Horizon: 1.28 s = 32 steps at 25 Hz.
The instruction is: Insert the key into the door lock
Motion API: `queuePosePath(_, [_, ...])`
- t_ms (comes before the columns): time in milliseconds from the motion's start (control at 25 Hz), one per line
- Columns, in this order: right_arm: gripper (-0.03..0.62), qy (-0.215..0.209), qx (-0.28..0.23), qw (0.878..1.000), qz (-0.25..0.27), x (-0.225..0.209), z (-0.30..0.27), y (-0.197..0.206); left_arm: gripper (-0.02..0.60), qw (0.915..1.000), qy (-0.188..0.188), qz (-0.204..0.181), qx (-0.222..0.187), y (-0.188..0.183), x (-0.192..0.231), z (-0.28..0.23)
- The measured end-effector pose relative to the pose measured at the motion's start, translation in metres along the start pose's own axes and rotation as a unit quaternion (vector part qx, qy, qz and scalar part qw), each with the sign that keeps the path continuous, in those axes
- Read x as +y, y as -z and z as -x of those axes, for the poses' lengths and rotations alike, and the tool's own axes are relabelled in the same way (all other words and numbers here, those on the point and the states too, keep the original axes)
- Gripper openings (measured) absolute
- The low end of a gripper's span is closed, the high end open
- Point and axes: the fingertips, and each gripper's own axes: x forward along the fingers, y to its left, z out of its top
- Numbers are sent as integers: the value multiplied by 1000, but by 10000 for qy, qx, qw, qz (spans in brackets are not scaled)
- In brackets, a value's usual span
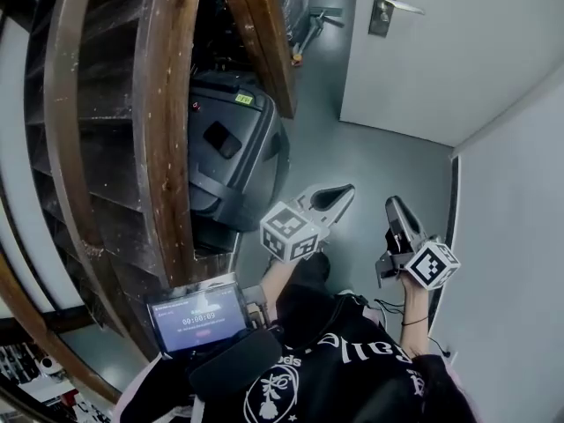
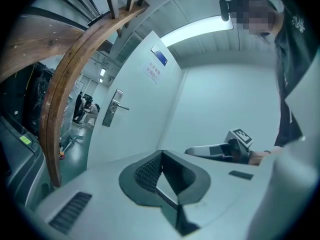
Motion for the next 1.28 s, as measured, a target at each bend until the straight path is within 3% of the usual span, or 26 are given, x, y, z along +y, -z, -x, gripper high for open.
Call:
queuePosePath(400, [83, -2, 53, 10000, -2, 13, 155, 48, 5, 9995, 10, 302, -33, 66, -143, 21])
queuePosePath(640, [78, -106, 159, 9998, 84, 16, 212, 71, 5, 9993, 62, 341, 121, 101, -210, 31])
queuePosePath(1000, [75, -278, 256, 9988, 313, 25, 231, 85, 5, 9993, -22, 303, 222, 113, -234, 48])
queuePosePath(1280, [75, -159, 243, 9988, 389, 20, 254, 93, 5, 9992, -90, 322, 222, 122, -238, 55])
